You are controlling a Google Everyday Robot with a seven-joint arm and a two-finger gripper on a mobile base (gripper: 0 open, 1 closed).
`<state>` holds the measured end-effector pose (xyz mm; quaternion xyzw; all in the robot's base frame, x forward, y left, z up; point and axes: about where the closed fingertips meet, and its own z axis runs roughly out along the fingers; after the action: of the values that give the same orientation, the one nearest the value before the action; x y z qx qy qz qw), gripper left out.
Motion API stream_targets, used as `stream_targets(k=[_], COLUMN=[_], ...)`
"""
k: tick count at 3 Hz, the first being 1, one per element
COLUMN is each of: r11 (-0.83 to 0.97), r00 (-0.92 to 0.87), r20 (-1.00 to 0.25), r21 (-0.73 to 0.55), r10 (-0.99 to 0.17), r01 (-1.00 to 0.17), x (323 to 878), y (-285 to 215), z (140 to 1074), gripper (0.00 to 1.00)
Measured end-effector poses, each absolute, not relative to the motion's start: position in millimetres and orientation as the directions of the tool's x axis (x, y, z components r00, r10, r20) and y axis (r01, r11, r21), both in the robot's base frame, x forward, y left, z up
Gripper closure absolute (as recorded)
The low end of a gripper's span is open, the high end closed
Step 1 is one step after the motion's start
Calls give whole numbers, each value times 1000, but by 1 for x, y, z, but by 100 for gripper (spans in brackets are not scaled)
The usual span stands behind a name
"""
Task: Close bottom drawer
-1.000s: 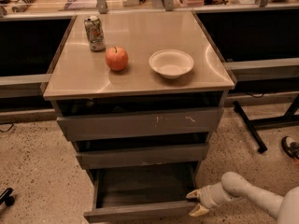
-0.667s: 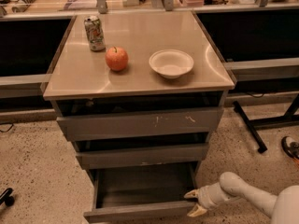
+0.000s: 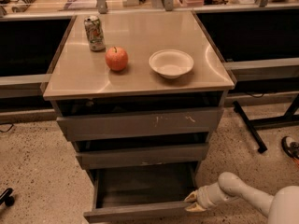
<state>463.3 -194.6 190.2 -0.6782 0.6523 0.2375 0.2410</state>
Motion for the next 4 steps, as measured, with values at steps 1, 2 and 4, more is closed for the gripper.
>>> stream_targets(k=[1,2,4], r11=[-33,-33,-48], r00=[36,36,41], r20=[-637,-637,-644], r21=[-17,-17,-6], r10=[-770,-770,-764], r01=[-999,-999,-999], x=[463,463,465], y=[-195,-195,-189], z=[190,190,188], gripper=[96,100,100])
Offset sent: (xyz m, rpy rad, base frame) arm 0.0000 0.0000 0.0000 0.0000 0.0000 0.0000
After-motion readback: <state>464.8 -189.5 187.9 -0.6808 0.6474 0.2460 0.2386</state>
